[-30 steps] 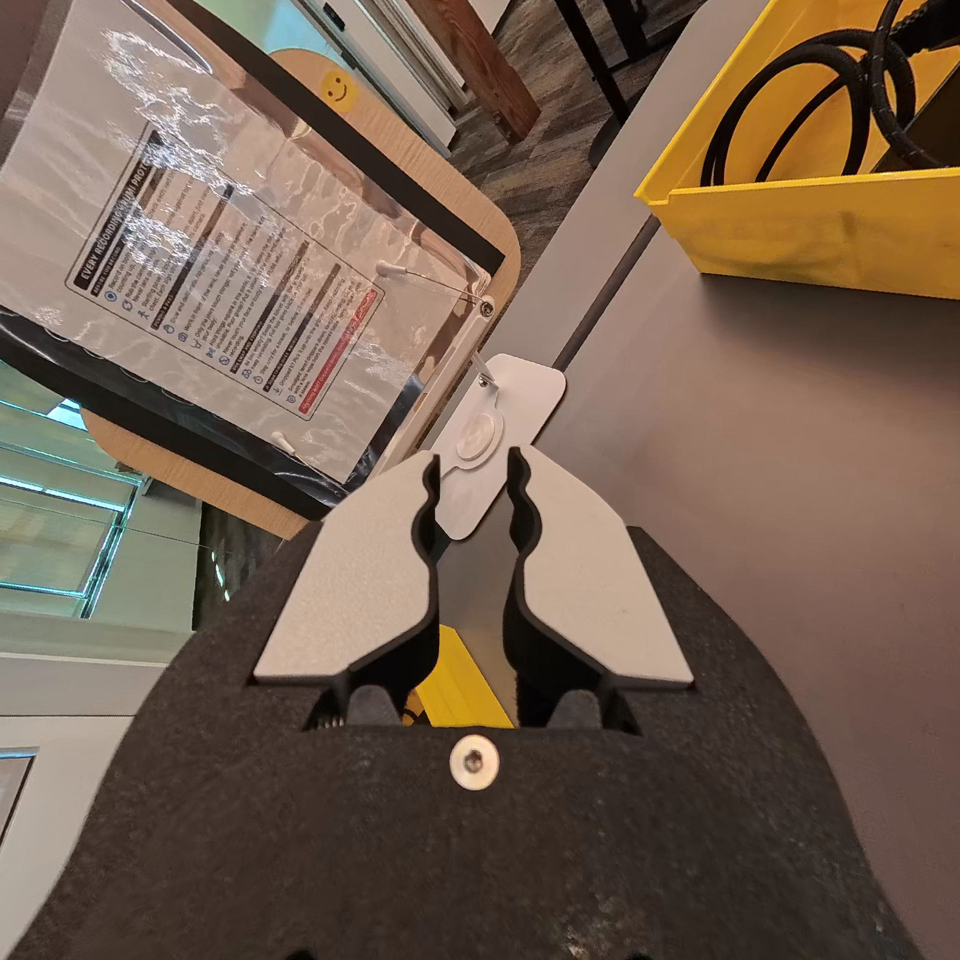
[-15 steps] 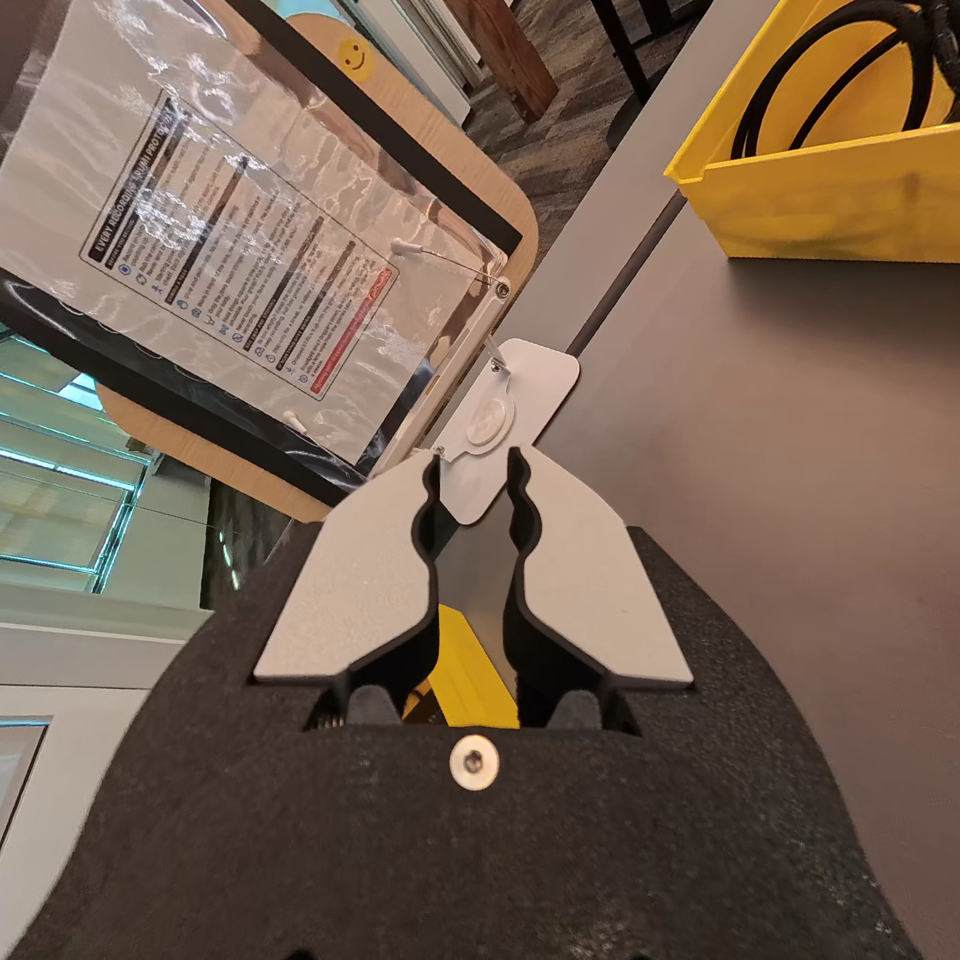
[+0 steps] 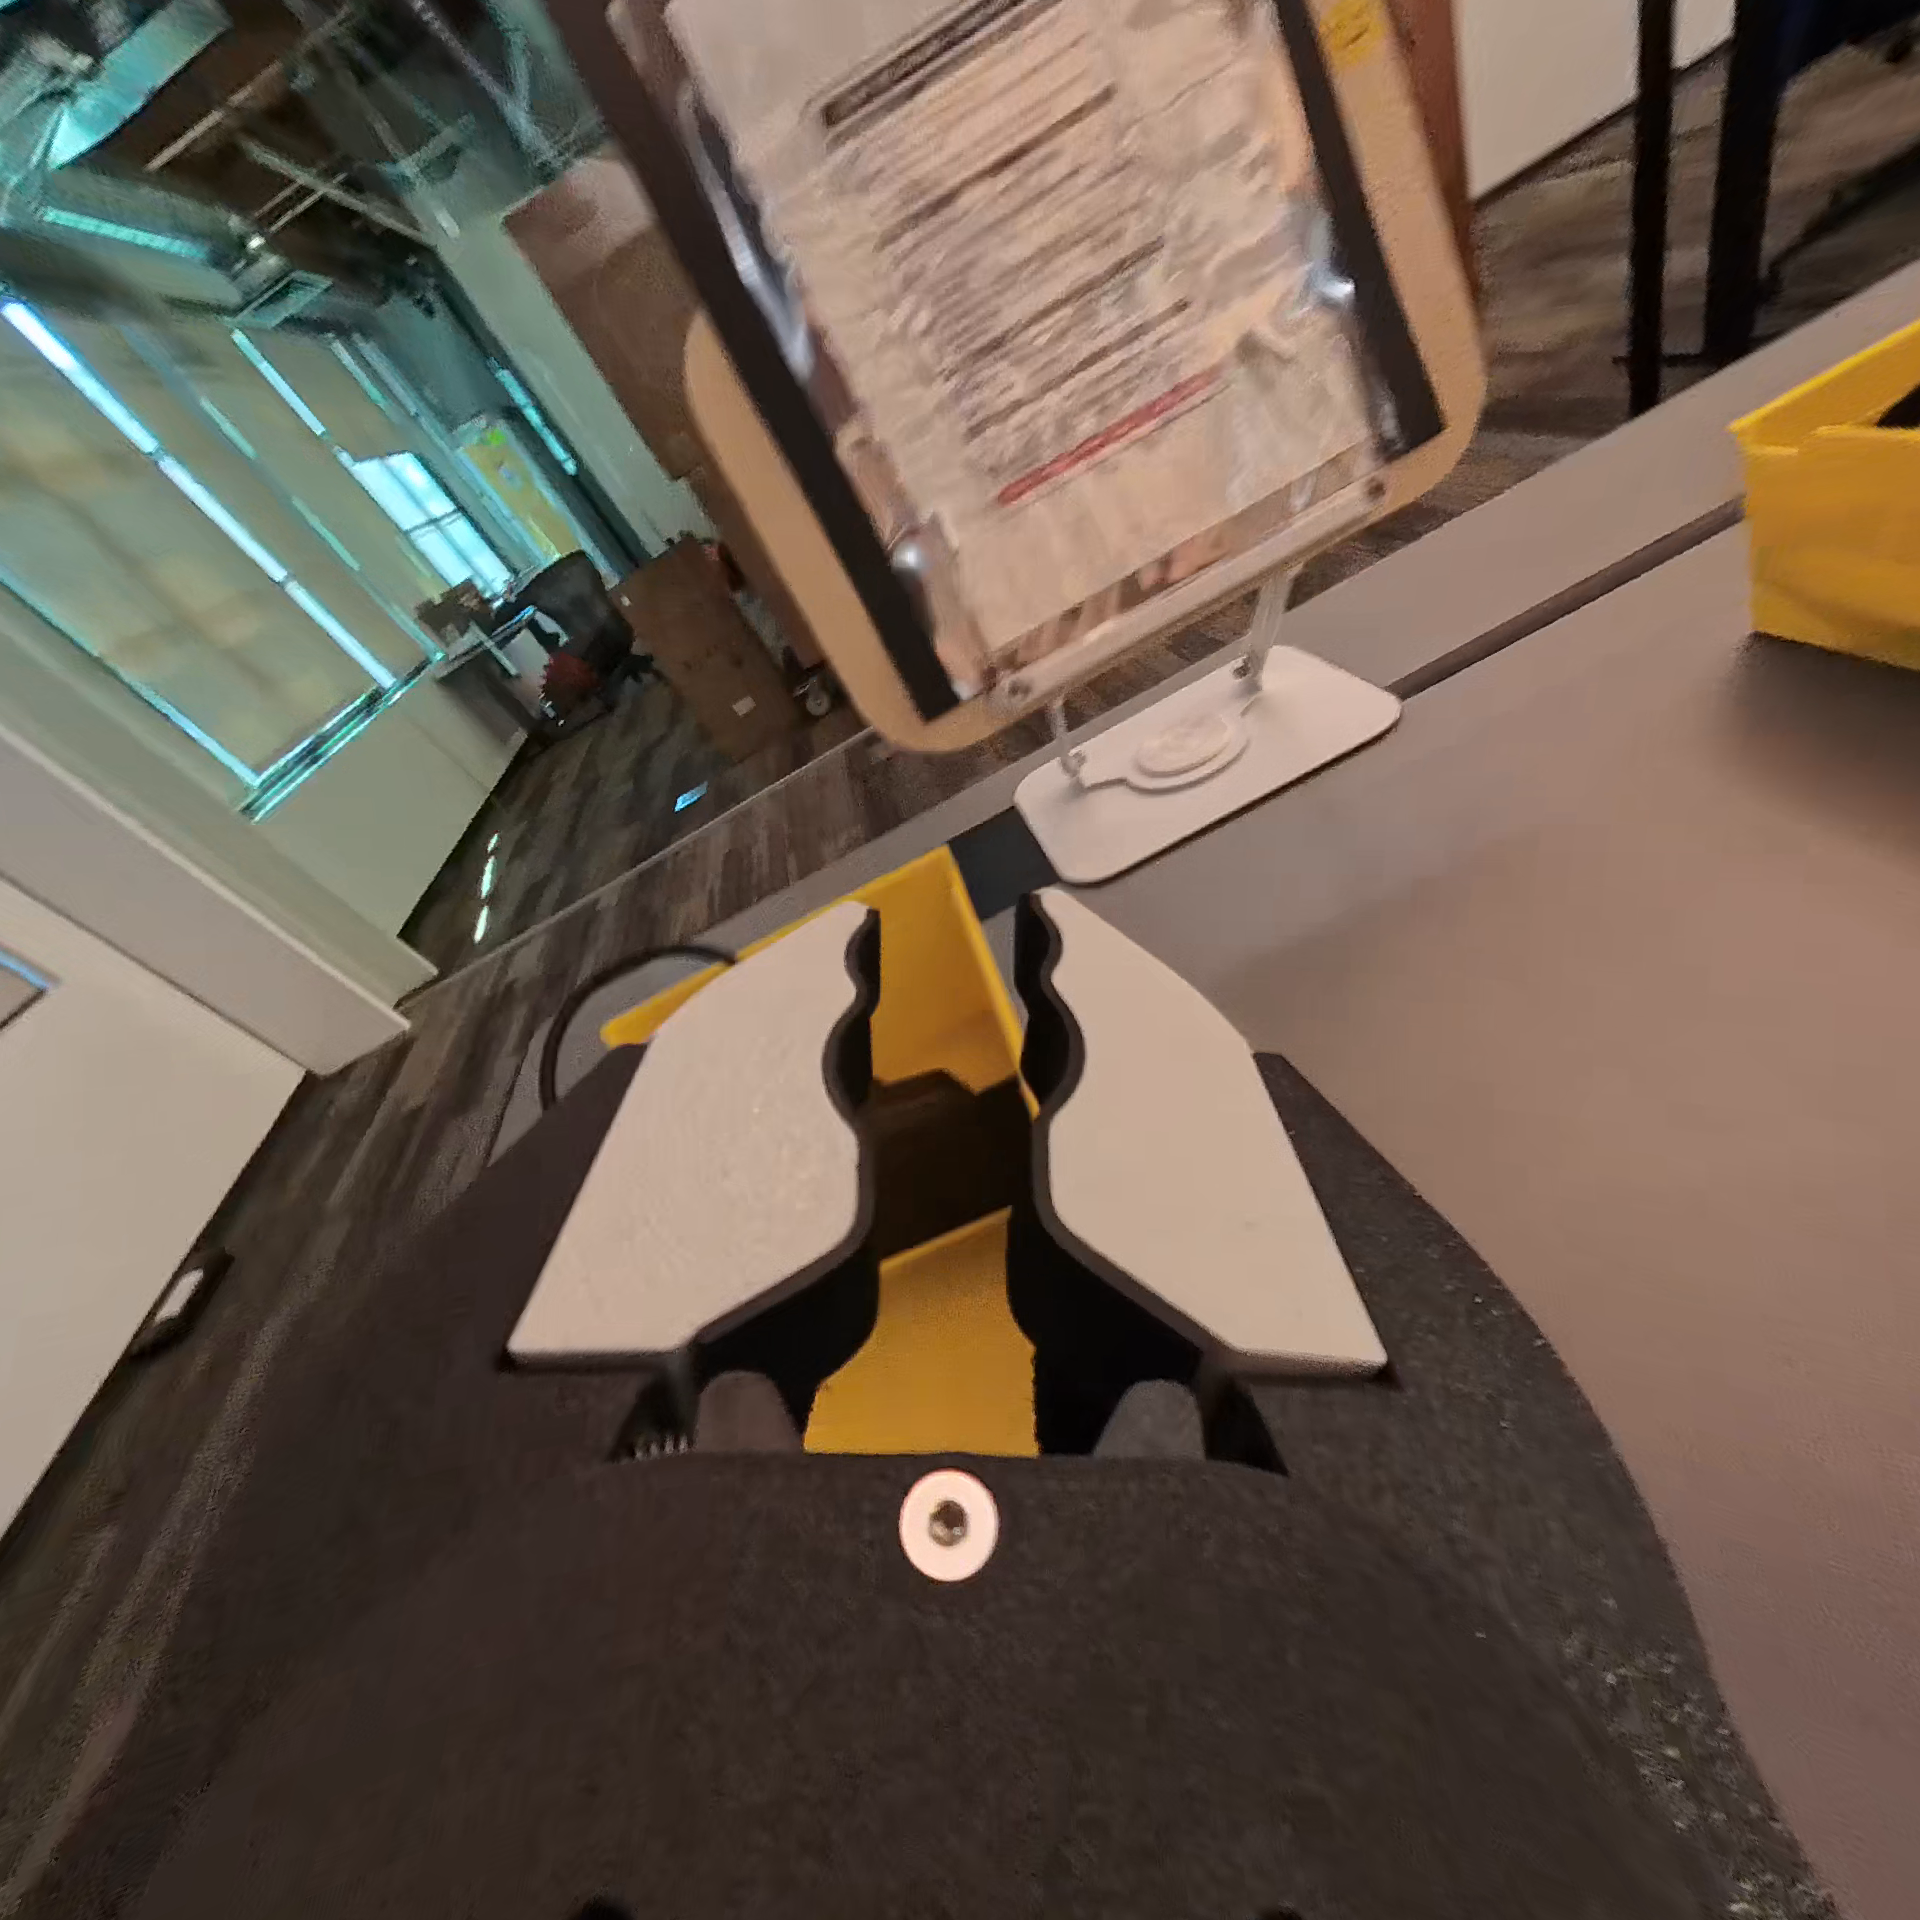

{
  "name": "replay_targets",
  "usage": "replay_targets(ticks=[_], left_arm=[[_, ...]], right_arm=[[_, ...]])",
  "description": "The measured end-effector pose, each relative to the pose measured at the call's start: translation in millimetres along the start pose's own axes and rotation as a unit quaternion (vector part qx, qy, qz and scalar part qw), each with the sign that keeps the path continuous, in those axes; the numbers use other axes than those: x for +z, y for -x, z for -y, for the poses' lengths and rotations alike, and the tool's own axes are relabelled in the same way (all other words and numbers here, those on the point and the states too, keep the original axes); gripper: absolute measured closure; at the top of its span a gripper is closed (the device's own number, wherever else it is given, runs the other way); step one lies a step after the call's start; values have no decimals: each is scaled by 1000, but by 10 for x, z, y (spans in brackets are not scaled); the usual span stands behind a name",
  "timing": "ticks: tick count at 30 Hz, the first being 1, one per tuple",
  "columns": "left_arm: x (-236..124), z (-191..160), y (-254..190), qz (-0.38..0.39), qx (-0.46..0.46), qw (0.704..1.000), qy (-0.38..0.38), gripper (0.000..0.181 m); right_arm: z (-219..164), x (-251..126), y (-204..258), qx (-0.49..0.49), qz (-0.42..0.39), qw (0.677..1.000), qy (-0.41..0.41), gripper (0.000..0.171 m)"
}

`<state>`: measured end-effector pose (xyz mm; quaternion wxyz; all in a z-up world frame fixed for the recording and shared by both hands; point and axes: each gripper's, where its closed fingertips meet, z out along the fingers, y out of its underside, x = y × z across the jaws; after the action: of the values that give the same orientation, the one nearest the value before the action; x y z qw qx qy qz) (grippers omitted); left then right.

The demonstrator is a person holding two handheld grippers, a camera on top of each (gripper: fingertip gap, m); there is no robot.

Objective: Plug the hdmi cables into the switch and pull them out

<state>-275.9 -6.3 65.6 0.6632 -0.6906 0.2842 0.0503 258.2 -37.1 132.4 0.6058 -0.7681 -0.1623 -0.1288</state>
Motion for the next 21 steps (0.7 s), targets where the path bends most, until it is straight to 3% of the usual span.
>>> replay_targets(ticks=[1,4,6,13,17,21], left_arm=[[-2,-140,88,12,0,1000,0,157],[138,-514,399,18,3,999,45,158],[334,-704,639,1,-15,995,95,154],[1107,-1160,1687,7,-126,973,194,154],[1416,-1377,1825,-16,-221,951,216,155],[1552,-1773,1871,-1,-188,936,298,151]], right_arm=[[165,-44,5,8,-7,999,-48,112],[577,-161,73,33,-9,982,-186,105],[694,-171,74,44,-22,976,-213,106],[716,-81,95,-8,-68,977,-200,107],[714,-60,91,-1,-63,977,-202,108],[675,-22,64,-2,-67,979,-192,109]])
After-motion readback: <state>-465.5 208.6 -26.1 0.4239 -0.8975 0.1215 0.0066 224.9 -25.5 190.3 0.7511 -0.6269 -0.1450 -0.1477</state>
